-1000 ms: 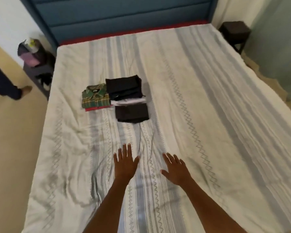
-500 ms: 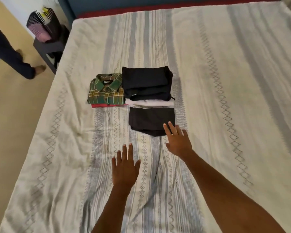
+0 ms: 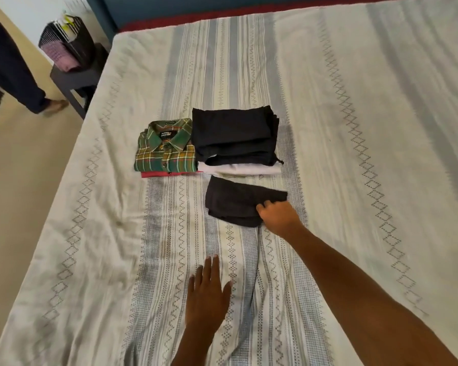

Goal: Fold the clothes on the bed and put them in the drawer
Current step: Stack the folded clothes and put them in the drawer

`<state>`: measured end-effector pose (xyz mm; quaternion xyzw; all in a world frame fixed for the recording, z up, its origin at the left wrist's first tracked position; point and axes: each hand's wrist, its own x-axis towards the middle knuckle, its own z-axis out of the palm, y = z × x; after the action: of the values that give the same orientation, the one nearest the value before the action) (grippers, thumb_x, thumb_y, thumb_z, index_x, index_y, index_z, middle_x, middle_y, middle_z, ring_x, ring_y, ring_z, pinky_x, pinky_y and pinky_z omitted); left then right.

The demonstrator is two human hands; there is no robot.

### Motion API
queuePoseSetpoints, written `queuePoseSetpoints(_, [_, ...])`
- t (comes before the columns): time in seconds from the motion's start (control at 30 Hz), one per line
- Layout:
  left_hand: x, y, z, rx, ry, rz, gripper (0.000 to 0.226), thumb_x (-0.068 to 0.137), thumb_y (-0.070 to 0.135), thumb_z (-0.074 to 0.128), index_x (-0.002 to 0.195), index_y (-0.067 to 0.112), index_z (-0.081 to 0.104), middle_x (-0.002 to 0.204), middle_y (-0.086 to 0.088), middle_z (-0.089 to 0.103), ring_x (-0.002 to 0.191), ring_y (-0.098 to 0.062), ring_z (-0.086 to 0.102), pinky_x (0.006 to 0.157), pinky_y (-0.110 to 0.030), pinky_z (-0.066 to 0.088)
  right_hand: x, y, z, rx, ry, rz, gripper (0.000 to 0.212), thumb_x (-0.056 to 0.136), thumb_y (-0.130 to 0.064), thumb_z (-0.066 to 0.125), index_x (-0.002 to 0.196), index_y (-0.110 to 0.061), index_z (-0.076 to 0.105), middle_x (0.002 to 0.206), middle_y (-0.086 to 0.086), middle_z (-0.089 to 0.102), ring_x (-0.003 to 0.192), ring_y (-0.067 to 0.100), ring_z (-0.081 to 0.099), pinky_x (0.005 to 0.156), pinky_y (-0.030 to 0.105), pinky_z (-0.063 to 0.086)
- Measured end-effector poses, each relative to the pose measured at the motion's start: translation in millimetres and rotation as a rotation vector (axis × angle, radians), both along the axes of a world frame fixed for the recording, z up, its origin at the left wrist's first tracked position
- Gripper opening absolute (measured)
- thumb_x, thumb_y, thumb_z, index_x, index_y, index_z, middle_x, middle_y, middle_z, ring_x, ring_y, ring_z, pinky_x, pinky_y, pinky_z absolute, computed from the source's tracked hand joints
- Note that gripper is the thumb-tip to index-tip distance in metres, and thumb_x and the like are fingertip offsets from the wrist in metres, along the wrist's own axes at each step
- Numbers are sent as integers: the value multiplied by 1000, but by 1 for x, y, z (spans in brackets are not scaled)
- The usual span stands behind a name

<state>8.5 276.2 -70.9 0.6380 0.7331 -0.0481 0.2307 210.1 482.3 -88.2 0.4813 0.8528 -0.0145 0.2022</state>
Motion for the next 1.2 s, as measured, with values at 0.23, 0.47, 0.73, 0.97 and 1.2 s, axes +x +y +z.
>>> queuePoseSetpoints(0.23, [30, 0, 33, 162, -49, -154, 99, 94, 57, 52, 155, 25, -19, 166, -4, -8, 153, -28, 1, 122, -44, 8, 29, -89, 64, -367, 135, -138, 38, 95, -37, 53, 126, -15, 57, 114, 14, 67, 103, 34, 66, 88, 38, 53])
queuePoseSetpoints(0.47, [95, -45, 59, 192, -289, -470, 93, 83, 64, 57, 158, 30, 13, 167, 1, 7, 154, -21, 0, 122, -48, 3, 70, -197, 158, -620, 137, -170, 45, 95, -36, 57, 131, -11, 51, 114, 15, 67, 99, 32, 65, 84, 36, 49])
queuePoseSetpoints(0.73, [159, -151, 108, 84, -556, -532, 78, 77, 64, 71, 141, 30, 42, 127, 7, 57, 114, -15, 56, 98, -42, 48, 125, -318, 253, -588, 10, -97, 27, 98, -32, 55, 111, -11, 65, 99, 10, 64, 88, 29, 62, 76, 35, 42])
queuePoseSetpoints(0.97, [201, -242, 166, 149, -556, -779, 79, 70, 55, 70, 136, 24, 41, 160, 12, 16, 152, -9, 2, 123, -36, -7, 156, -449, 310, -379, -296, -86, 21, 104, -30, 52, 112, -15, 64, 114, 3, 67, 99, 23, 63, 74, 33, 33])
queuePoseSetpoints(1.2, [222, -318, 200, 120, -520, -820, 61, 66, 41, 65, 124, 23, 57, 110, 5, 58, 111, -19, 55, 111, -49, 34, 183, -564, 384, -189, -160, -430, 12, 99, -20, 56, 107, -22, 65, 102, 1, 70, 93, 25, 68, 70, 32, 34])
